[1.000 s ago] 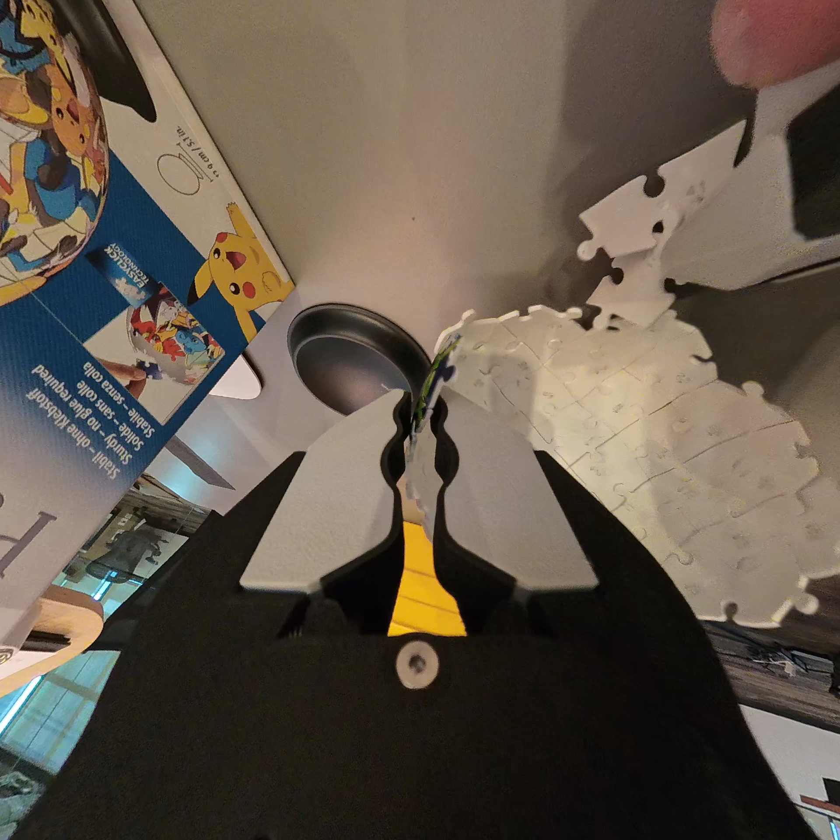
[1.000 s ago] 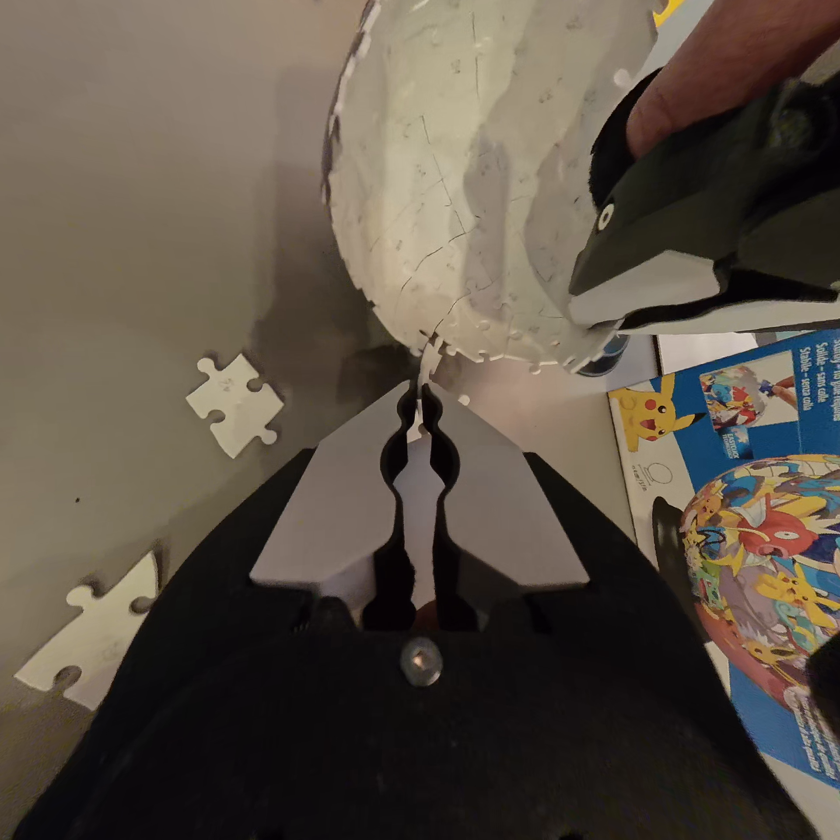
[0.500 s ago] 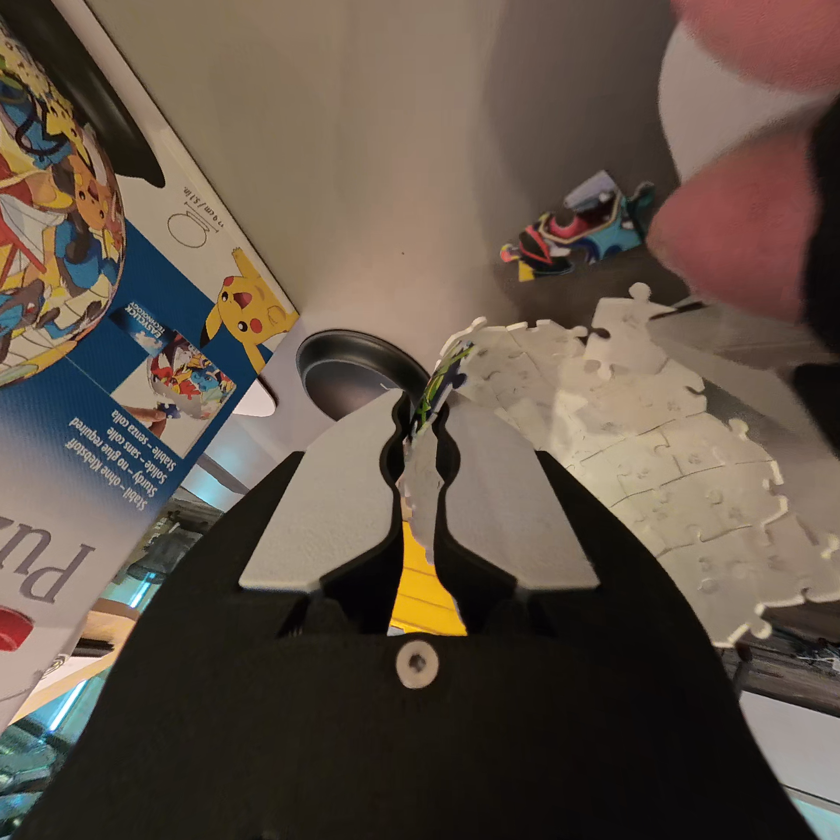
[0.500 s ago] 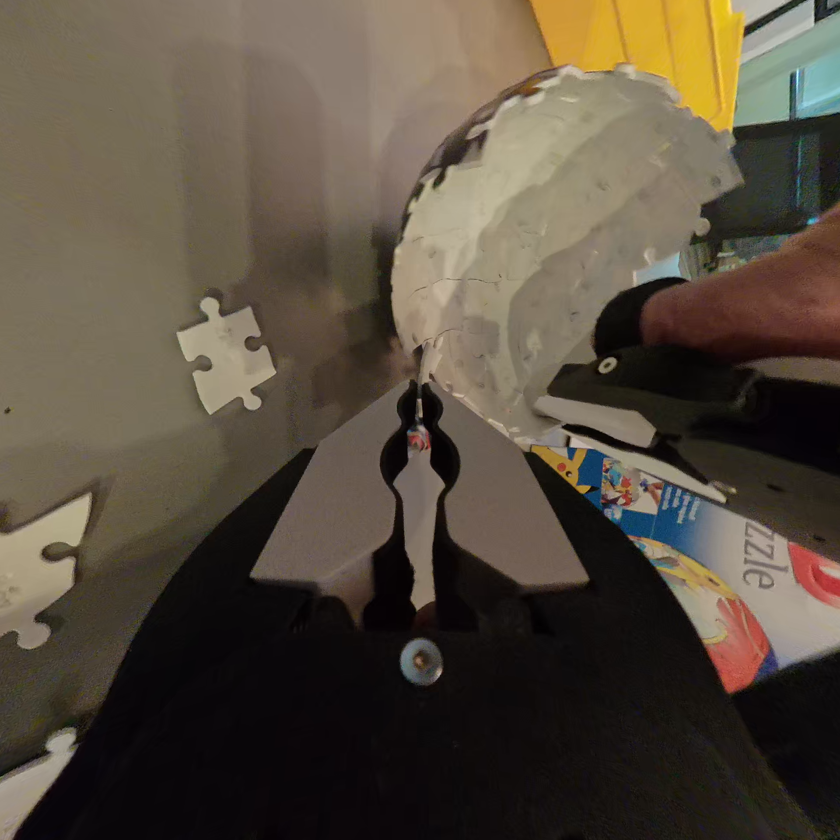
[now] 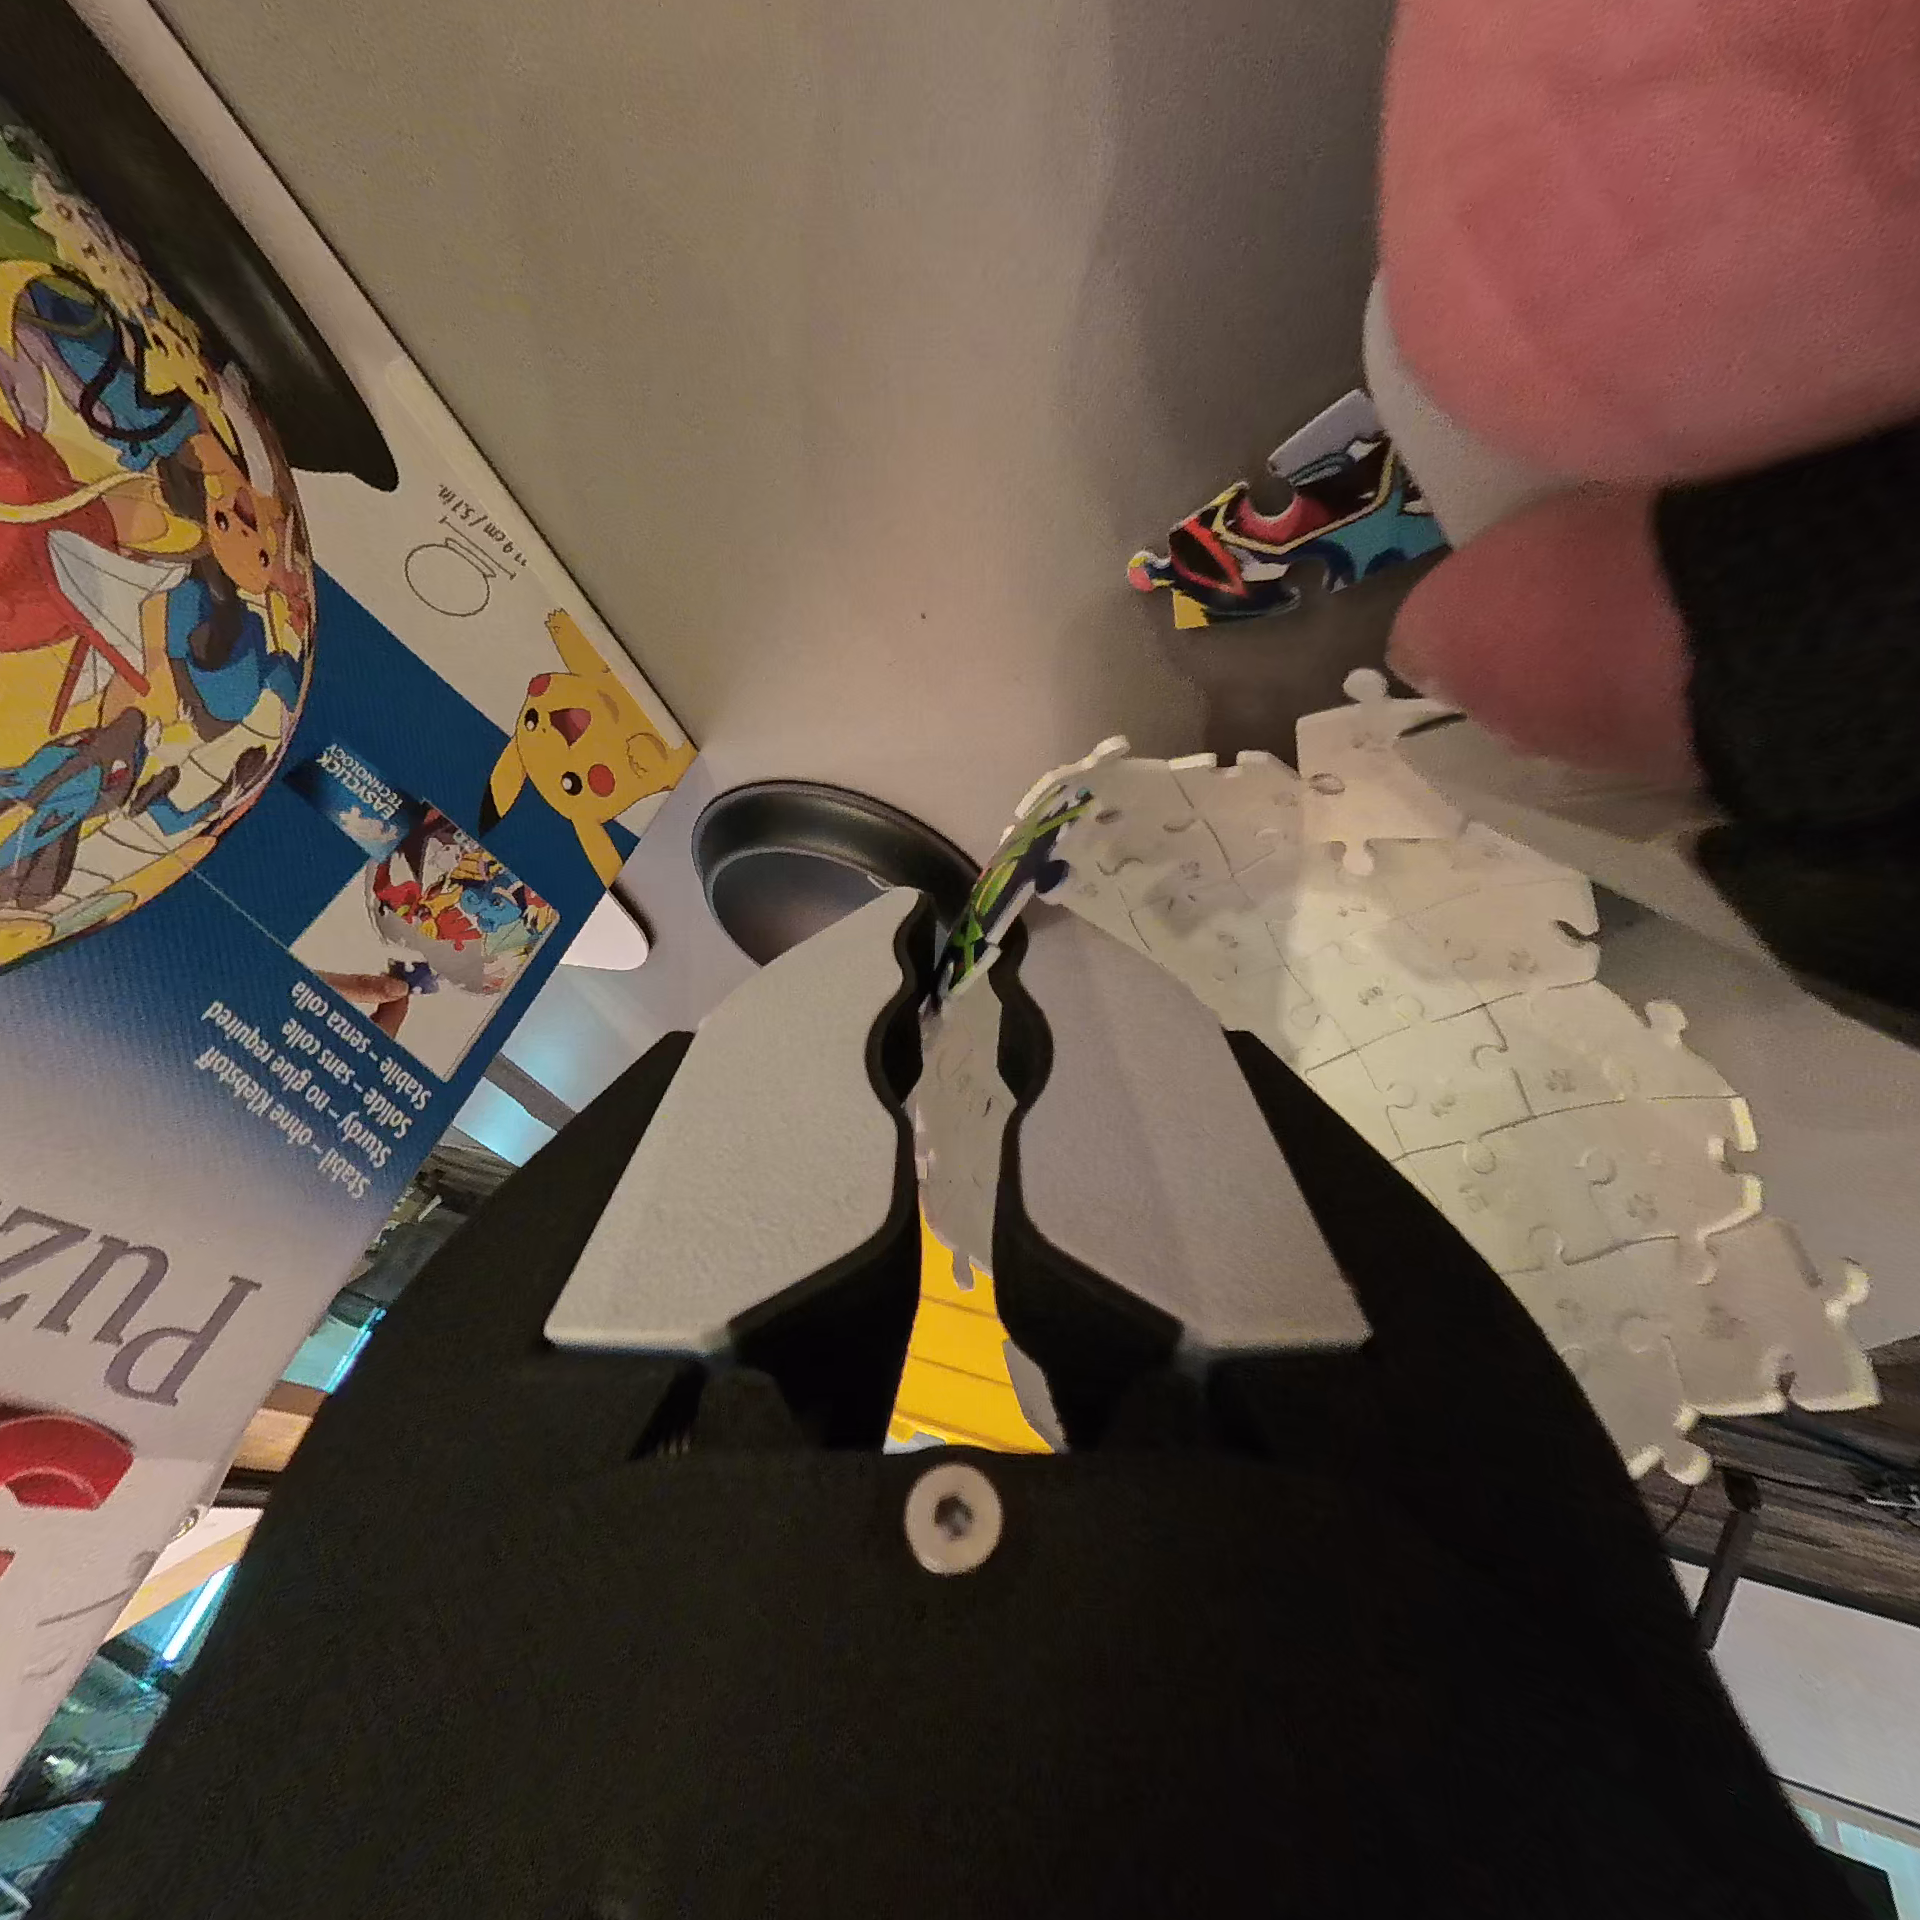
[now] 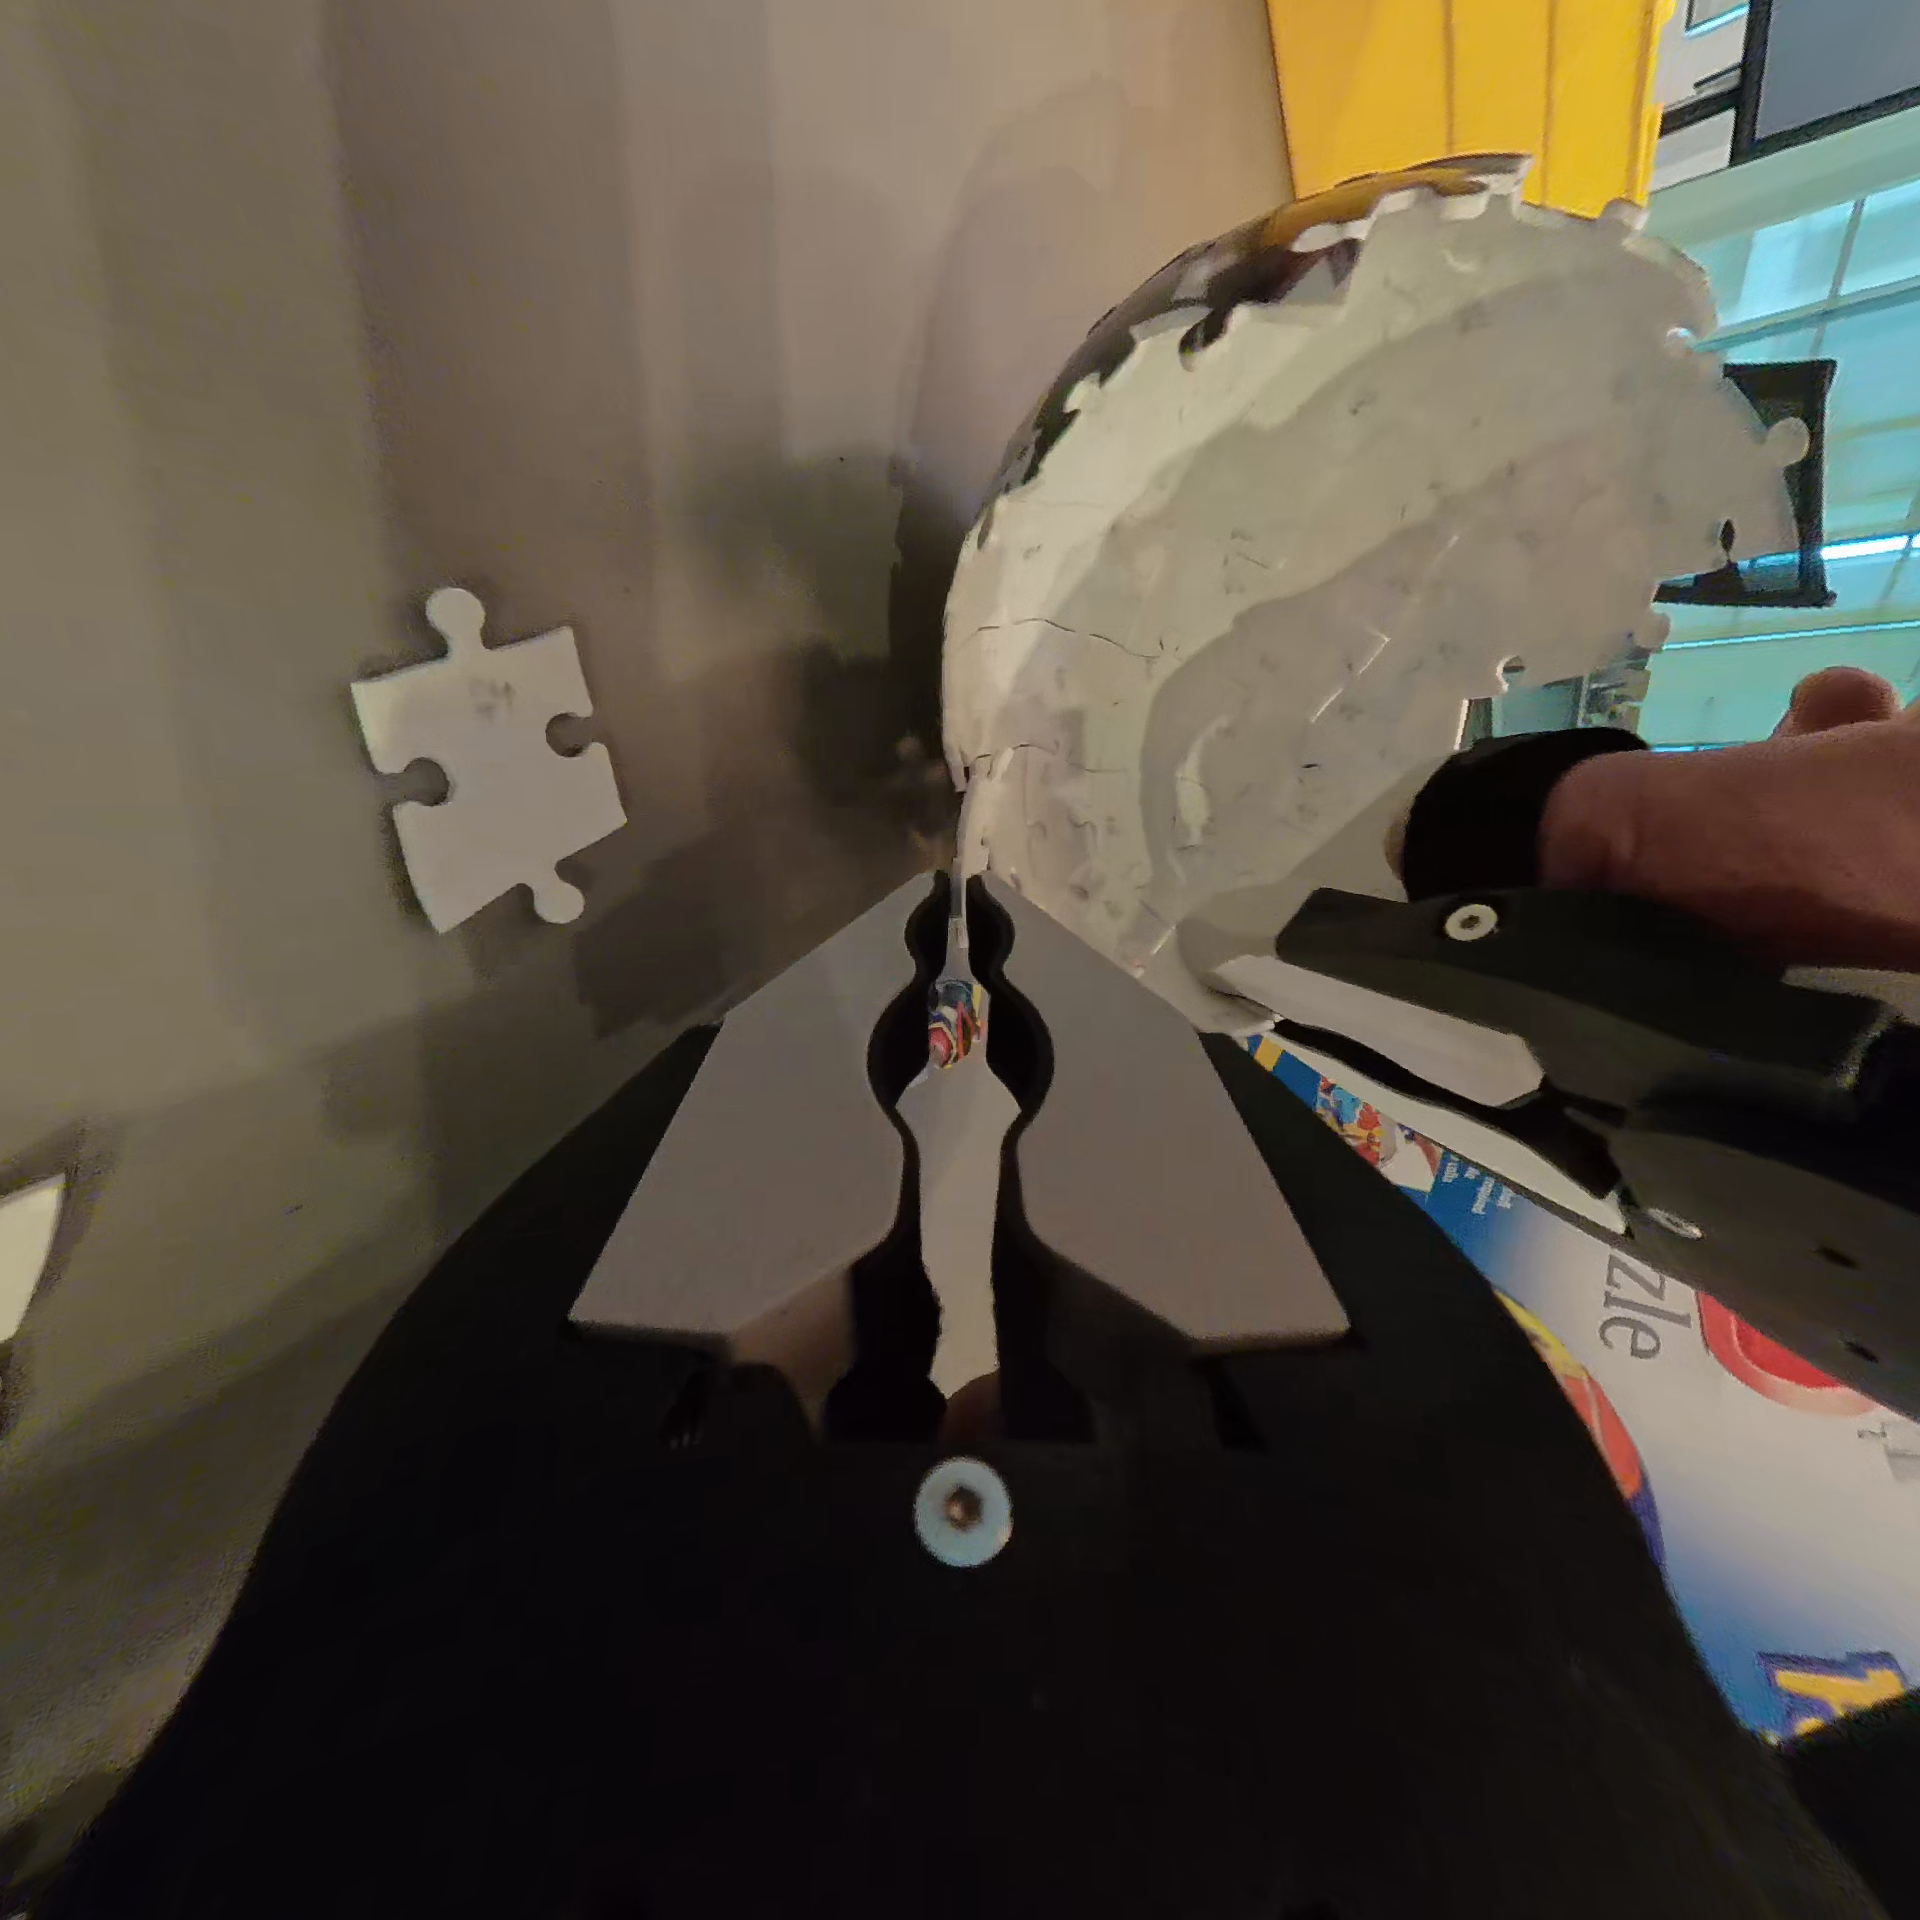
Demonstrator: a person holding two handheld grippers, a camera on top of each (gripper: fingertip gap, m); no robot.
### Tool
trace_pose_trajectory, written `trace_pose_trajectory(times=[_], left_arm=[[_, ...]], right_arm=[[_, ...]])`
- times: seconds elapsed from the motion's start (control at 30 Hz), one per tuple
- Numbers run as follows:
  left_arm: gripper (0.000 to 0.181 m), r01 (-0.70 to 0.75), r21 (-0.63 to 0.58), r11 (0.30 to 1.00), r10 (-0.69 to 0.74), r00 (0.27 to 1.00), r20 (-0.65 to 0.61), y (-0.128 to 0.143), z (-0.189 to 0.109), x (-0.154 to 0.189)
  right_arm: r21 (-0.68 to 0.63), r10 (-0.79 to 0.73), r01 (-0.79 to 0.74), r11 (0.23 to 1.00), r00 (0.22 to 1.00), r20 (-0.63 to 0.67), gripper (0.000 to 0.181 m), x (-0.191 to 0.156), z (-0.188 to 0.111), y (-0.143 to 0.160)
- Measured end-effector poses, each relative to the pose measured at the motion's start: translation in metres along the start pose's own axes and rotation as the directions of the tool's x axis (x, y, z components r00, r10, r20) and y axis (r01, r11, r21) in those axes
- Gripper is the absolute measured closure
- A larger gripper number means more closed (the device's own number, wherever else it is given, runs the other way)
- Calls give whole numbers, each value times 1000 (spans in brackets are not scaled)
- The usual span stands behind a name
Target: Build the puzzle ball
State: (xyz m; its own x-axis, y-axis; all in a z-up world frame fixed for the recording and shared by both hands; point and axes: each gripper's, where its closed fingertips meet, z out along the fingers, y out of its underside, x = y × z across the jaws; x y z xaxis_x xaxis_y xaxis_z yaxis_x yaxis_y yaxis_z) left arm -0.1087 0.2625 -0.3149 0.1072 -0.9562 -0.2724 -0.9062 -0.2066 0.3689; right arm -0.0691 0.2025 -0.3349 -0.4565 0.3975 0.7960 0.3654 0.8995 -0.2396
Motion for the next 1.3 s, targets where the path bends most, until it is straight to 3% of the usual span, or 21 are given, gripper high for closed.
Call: trace_pose_trajectory(times=[0.1, 0.37, 0.63, 0.87, 1.3], left_arm=[[172, -2, 1, 1000, 2, 1000, 3, 0, 0, 0], [172, 1, 0, 1000, -1, 1000, 1, 0, 0, 0], [172, 3, -1, 1000, -3, 1000, 0, -1, 1, 0], [171, -4, 0, 1000, 4, 1000, 4, -3, 0, 0], [170, -17, 0, 1000, 17, 999, 28, -7, -2, 1]], right_arm=[[11, 70, -70, 997, 997, -18, 164, 4, -3, 0], [66, 413, -412, 909, 911, 8, 175, 8, -7, -10], [27, 543, -543, 839, 838, -50, 181, 14, 3, -7], [-36, 576, -579, 815, 815, -59, 181, 11, 19, -7], [-47, 559, -560, 827, 828, -32, 181, 6, 22, -8]])
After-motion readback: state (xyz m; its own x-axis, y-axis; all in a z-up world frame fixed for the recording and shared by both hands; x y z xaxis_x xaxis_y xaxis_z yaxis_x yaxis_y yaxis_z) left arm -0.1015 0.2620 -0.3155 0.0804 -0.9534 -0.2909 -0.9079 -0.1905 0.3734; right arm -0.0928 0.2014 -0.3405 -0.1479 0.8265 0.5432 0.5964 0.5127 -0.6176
